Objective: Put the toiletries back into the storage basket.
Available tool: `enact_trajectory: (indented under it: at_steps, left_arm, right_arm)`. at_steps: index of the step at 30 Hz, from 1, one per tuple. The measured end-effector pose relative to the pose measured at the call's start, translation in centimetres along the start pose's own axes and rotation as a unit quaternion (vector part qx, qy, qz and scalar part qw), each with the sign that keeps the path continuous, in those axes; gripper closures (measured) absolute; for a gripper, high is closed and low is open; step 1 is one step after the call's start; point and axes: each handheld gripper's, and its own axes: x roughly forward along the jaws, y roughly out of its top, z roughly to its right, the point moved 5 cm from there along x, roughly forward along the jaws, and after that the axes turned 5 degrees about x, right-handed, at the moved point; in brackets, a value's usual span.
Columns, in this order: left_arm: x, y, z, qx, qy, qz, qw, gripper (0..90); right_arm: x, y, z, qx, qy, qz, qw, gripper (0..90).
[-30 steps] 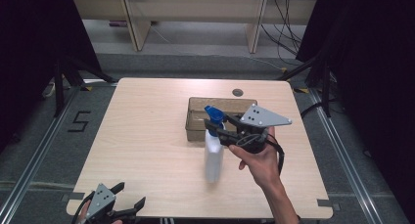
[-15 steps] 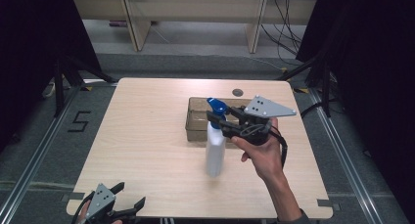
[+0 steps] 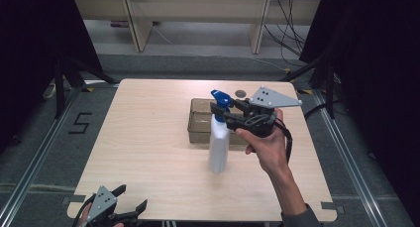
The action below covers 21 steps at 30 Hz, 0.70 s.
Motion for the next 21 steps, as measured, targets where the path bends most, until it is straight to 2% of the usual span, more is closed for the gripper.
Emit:
enact_trajectory:
  at_steps: [1, 4, 5, 8, 21]
  left_arm:
    - [0.0, 0.0, 0.0, 0.000, 0.000, 0.000, 1.0000, 14.9]
    - [0.0, 0.0, 0.0, -0.001, 0.000, 0.000, 1.0000, 14.9]
    - [0.0, 0.0, 0.0, -0.001, 0.000, 0.000, 1.0000, 14.9]
    - [0.0, 0.0, 0.0, -0.001, -0.001, 0.000, 1.0000, 14.9]
    - [-0.1, 0.0, 0.0, -0.001, 0.001, -0.004, 1.0000, 14.8]
  right_arm:
    - [0.0, 0.3, 0.1, 0.007, 0.004, -0.002, 1.0000, 61.9]
    - [0.1, 0.6, 0.3, 0.001, 0.003, 0.003, 1.0000, 61.9]
    - [0.1, 1.0, 0.5, 0.009, 0.000, 0.001, 1.0000, 61.9]
    - [0.0, 1.4, 1.1, 0.005, -0.010, 0.001, 0.9999, 61.9]
    - [-0.8, 3.4, 2.5, 0.014, -0.022, 0.008, 0.9996, 61.8]
